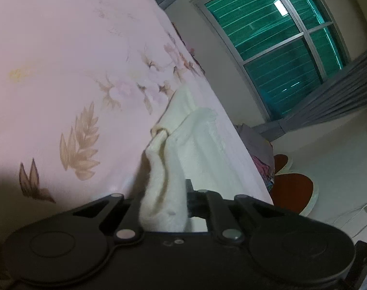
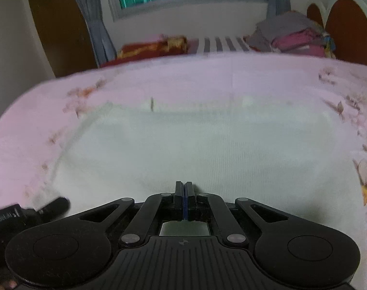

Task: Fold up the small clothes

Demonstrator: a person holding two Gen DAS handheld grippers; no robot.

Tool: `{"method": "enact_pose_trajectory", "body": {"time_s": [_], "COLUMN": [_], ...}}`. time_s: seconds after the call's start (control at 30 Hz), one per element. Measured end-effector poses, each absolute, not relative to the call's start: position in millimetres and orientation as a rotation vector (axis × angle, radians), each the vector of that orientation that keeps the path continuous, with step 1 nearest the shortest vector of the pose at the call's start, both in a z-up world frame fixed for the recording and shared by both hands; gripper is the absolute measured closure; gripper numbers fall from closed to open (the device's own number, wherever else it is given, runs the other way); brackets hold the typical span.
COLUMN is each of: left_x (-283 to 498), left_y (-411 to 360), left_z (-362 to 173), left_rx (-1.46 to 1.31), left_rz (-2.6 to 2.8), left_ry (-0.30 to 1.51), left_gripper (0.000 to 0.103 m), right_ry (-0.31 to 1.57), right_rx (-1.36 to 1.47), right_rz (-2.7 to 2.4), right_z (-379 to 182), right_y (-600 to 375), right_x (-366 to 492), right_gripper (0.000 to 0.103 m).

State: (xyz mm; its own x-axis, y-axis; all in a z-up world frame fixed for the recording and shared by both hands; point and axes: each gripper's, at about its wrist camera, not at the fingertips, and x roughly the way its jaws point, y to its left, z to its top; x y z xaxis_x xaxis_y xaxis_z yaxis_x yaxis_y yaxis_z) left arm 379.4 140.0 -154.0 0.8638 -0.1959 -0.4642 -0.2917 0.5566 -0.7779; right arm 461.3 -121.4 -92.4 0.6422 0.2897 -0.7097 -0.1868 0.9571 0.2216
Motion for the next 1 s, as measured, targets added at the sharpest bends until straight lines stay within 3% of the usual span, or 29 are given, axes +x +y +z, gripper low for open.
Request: {"method": "enact_pose_trajectory", "body": {"time_s": [0.13,0.2,0.23,0.4,0.6,0.8,0.83,0.87,0.93,0.97,1.0], "left_x": [372,370,372,373,391,406,409,411,418,415,409], "left_y": [140,145,146,125,34,-83,-105,-121,-153,-157,-154], "left_z": [-147,-150,-150,-104,-39,-21,-28,-35,-54,-57,-53], "left_rx": [-0.935,-0.971,-0.972,-0.802,-0.556,-0.377,-0.356,-0.349,-0.338,-0.356,-0.377], "left_rz": [0.137,0.150,0.141,0.047,-0.157,-0.310,-0.346,-0.380,-0.456,-0.469,-0.480], "left_ry": [0.529,0.521,0.531,0.479,0.494,0.628,0.664,0.701,0.844,0.859,0.825], "left_gripper": [0.085,0.088,0.096,0.096,0.096,0.096,0.092,0.073,0.053,0.058,0.058], "right_ry": [0.814,0.827,0.823,0.822,0.763,0.664,0.663,0.660,0.655,0.665,0.674], "right_rx": [0.142,0.154,0.154,0.189,0.409,0.544,0.562,0.587,0.619,0.629,0.643], "right_rz": [0.279,0.286,0.292,0.327,0.354,0.260,0.247,0.236,0.209,0.193,0.184], "right_z": [-88,-93,-95,-96,-78,-56,-55,-54,-55,-55,-56], "right_y": [-125,-128,-129,-138,-193,-309,-328,-348,-381,-396,-407], "right_x": [460,460,460,463,457,436,435,434,430,430,430], "right_gripper": [0.103,0.103,0.103,0.103,0.103,0.103,0.103,0.103,0.103,0.099,0.070]}}
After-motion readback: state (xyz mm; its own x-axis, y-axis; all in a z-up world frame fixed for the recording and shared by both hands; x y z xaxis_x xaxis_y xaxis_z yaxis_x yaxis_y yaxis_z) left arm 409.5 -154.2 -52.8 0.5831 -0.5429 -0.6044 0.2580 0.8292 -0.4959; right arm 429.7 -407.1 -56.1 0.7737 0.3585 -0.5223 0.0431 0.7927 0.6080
